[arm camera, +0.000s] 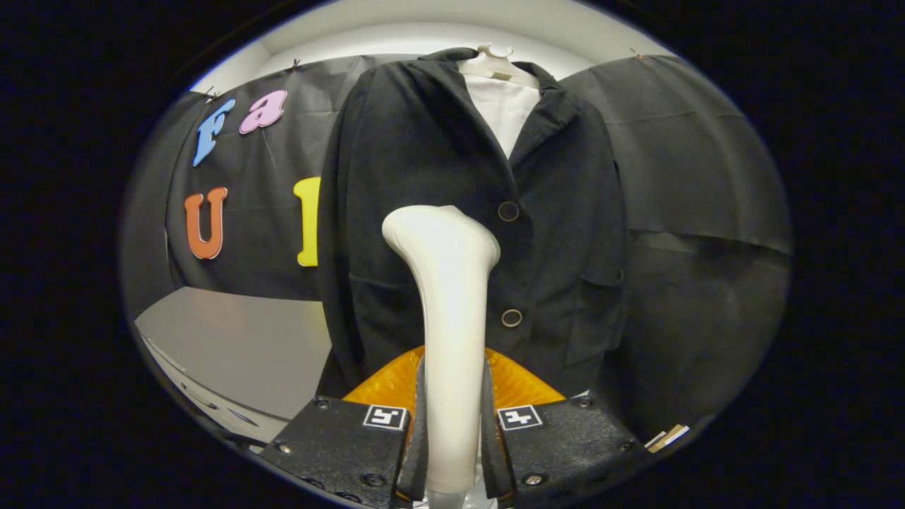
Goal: Iron the clothes twice with a garment steamer, once on the left side and once on the right side.
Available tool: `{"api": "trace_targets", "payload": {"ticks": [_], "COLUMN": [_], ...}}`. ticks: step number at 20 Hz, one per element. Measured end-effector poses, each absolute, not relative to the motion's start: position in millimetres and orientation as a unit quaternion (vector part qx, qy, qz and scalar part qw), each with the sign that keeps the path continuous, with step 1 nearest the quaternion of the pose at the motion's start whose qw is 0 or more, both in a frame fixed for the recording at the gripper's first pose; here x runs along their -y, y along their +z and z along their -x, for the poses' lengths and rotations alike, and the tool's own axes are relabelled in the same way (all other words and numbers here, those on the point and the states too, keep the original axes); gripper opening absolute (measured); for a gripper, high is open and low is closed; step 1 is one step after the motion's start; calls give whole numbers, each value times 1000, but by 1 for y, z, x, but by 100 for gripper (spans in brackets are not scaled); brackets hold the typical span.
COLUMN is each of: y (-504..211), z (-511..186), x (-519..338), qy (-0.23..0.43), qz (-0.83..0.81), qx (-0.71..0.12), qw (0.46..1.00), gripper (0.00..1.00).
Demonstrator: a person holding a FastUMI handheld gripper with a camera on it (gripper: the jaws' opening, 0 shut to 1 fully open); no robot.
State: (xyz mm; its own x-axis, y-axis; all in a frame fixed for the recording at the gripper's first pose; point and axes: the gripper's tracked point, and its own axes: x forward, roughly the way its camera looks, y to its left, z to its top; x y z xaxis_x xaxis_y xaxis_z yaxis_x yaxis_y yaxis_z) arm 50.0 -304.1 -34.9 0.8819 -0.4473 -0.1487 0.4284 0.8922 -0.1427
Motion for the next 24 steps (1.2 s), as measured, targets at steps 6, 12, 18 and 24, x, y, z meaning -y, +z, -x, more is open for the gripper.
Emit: {"api": "trace_targets", "payload": {"ticks": [6,12,18,24], "y": [-75,-110,-172,-216], "z": [-45,-46,-35,-23], "x": [312,311,316,320], "qy": [-230,-237,-250,-263], "qz": [53,57,43,37], "qx": [-123,-145,-198,-238], "qw": [964,959,947,934], "gripper": [34,34,34,34]}}
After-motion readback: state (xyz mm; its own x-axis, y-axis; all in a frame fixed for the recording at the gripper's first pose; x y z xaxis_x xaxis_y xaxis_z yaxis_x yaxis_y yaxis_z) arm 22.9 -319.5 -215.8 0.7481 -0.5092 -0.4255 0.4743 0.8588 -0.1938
